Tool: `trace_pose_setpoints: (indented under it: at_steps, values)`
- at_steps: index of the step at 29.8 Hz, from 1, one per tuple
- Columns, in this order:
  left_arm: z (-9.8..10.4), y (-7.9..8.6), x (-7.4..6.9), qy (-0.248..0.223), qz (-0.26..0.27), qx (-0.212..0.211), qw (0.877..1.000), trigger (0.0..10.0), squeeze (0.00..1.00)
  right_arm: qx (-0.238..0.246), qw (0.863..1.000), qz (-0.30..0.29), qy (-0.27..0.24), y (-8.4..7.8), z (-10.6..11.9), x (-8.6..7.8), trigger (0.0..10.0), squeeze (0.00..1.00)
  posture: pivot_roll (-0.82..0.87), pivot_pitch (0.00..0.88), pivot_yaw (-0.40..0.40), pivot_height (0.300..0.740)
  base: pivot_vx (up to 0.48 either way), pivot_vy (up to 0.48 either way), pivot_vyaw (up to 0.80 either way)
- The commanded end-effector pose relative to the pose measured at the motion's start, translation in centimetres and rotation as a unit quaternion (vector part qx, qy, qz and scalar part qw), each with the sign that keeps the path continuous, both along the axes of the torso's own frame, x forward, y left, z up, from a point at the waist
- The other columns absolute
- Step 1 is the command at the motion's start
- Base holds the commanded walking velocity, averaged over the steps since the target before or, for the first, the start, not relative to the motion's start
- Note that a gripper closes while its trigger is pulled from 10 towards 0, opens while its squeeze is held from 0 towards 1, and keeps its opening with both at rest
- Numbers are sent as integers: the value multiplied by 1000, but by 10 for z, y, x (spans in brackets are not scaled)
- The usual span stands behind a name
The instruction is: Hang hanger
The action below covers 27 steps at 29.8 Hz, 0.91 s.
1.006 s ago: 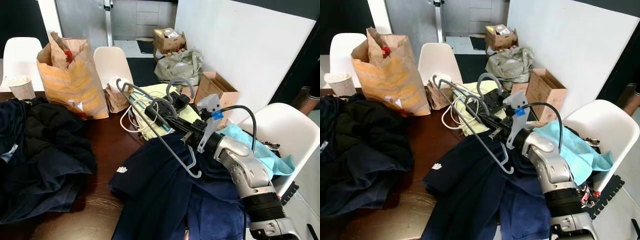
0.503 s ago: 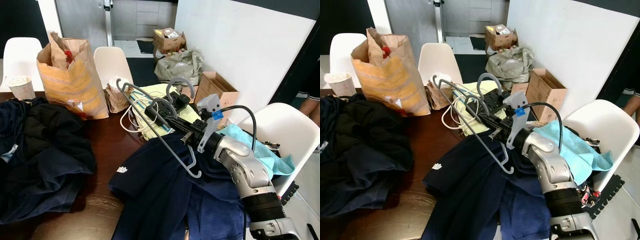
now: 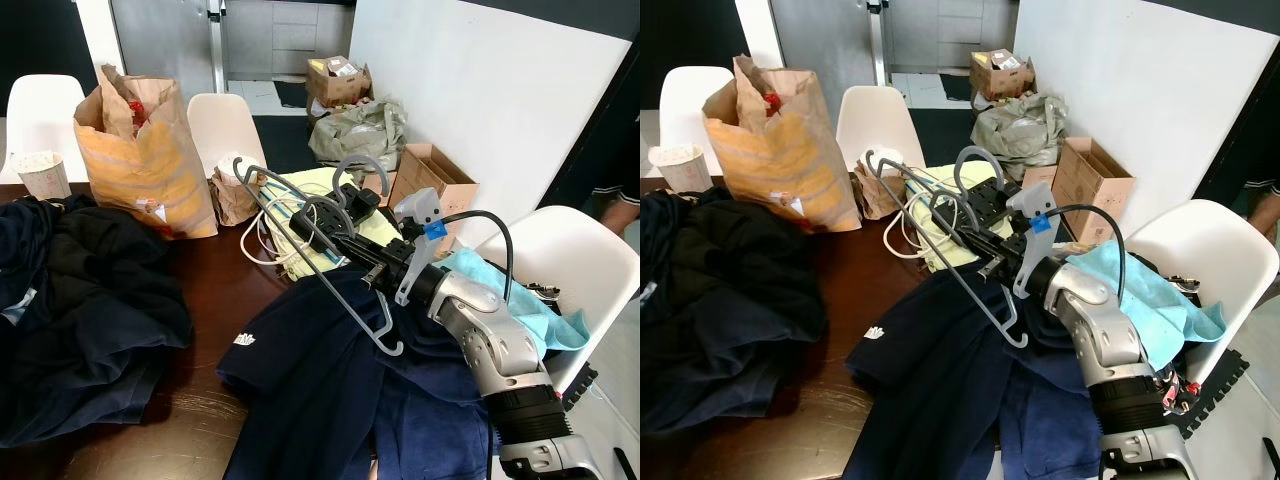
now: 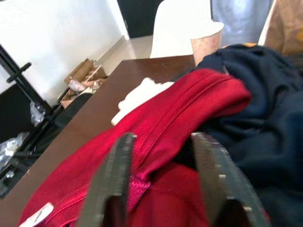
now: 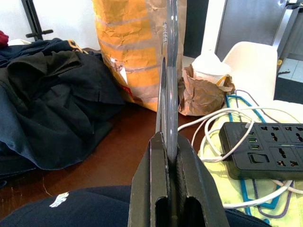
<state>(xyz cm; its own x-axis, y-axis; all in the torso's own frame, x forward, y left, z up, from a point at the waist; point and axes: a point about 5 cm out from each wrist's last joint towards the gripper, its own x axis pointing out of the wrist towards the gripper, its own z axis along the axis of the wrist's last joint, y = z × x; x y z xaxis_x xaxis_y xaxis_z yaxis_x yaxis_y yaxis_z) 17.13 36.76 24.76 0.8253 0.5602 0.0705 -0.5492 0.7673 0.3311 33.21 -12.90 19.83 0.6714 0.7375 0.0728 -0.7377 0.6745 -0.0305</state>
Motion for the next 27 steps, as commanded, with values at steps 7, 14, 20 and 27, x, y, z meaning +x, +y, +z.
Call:
trace_pose_setpoints:
  at_steps: [7, 14, 20, 27]
  values:
    - [2, -7, 4, 1, -20, 11, 1000, 10000, 1000, -5, 1000, -3, -1, -3, 2, 1, 10000, 0, 33, 9, -74, 740, 0, 0, 0]
    - [-5, -1, -1, 45, -6, -4, 999, 10000, 0, -7, 1000, -4, 0, -4, 1, 0, 10000, 0, 34, 12, -74, 740, 0, 0, 0]
    - [-5, 6, -4, 44, 14, -3, 999, 10000, 0, -7, 1000, -4, 0, -4, 1, 0, 10000, 0, 34, 12, -75, 740, 0, 0, 0]
    - [-9, 15, -7, 30, 46, -2, 999, 10000, 0, -7, 1000, -4, 2, -4, 0, -1, 10000, 0, 28, 12, -72, 740, 0, 0, 0]
